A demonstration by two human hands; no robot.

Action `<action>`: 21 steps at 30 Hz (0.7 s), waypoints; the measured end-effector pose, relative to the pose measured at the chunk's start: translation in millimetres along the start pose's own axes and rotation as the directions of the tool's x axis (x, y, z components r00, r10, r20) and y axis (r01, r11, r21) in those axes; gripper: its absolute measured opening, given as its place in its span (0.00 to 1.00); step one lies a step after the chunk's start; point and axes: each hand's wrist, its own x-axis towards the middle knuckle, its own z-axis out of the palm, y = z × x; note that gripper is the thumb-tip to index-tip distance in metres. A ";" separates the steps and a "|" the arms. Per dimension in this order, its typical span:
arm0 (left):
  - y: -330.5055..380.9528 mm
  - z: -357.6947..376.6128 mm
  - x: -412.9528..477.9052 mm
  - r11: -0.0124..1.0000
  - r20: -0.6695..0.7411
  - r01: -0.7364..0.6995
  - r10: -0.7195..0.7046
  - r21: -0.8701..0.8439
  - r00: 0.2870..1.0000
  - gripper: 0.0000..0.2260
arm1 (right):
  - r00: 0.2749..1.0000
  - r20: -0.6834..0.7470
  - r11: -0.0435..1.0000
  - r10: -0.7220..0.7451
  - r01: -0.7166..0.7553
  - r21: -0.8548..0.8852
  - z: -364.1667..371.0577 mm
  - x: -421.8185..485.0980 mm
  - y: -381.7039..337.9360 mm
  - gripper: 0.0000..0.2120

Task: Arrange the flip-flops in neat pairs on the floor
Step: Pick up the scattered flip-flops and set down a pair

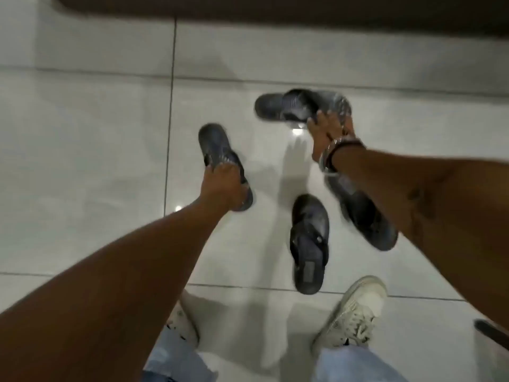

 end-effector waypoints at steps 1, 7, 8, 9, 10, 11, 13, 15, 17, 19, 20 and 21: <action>3.0 11.8 10.4 0.999 0.002 0.013 -0.013 0.039 1.000 0.21 | 1.000 -0.016 0.998 -0.005 0.004 -0.069 9.4 18.1 -4.2 0.32; 5.8 53.5 51.7 0.993 -0.117 0.119 -0.117 0.008 0.986 0.09 | 0.985 -0.170 0.981 -0.008 -0.025 -0.192 33.7 80.4 -14.0 0.25; 3.6 54.7 53.9 0.991 -0.136 0.137 -0.136 -0.006 0.981 0.07 | 0.985 -0.173 0.982 -0.001 -0.032 -0.186 32.5 82.7 -17.5 0.20; 1.2 53.5 55.3 0.989 -0.149 0.147 -0.149 -0.028 0.977 0.07 | 0.977 -0.213 0.982 0.008 -0.048 -0.184 30.4 84.8 -19.2 0.16; -0.9 51.9 55.7 0.987 -0.161 0.145 -0.153 -0.064 0.975 0.06 | 0.974 -0.225 0.987 0.007 -0.042 -0.152 26.8 83.6 -20.3 0.14; -4.3 51.4 54.1 0.985 -0.155 0.141 -0.155 -0.099 0.976 0.05 | 0.973 -0.229 0.998 0.010 -0.023 -0.053 22.5 79.3 -23.1 0.13; -13.6 46.6 43.7 0.980 -0.143 0.135 -0.156 -0.148 0.977 0.05 | 0.968 -0.249 0.992 0.031 0.000 0.123 9.8 61.4 -37.7 0.14; -23.0 39.8 29.7 0.978 -0.141 0.136 -0.159 -0.161 0.977 0.05 | 0.968 -0.252 0.978 0.009 0.044 0.204 1.3 38.7 -69.2 0.18; -31.5 34.2 13.5 0.976 -0.107 0.156 -0.173 -0.151 0.979 0.05 | 0.976 -0.218 0.927 0.018 0.065 0.368 5.7 19.7 -111.0 0.20; -42.4 37.0 2.5 0.961 -0.050 0.208 -0.221 -0.180 0.974 0.08 | 0.985 -0.130 0.812 0.109 -0.013 0.583 12.9 2.0 -150.7 0.16; -49.0 40.2 1.1 0.960 -0.026 0.221 -0.229 -0.169 0.973 0.09 | 0.988 -0.073 0.753 0.138 -0.057 0.656 16.2 -6.4 -168.1 0.15; -56.2 44.4 1.9 0.970 0.005 0.212 -0.213 -0.119 0.977 0.09 | 0.992 0.004 0.717 0.123 -0.092 0.691 18.9 -13.9 -185.6 0.15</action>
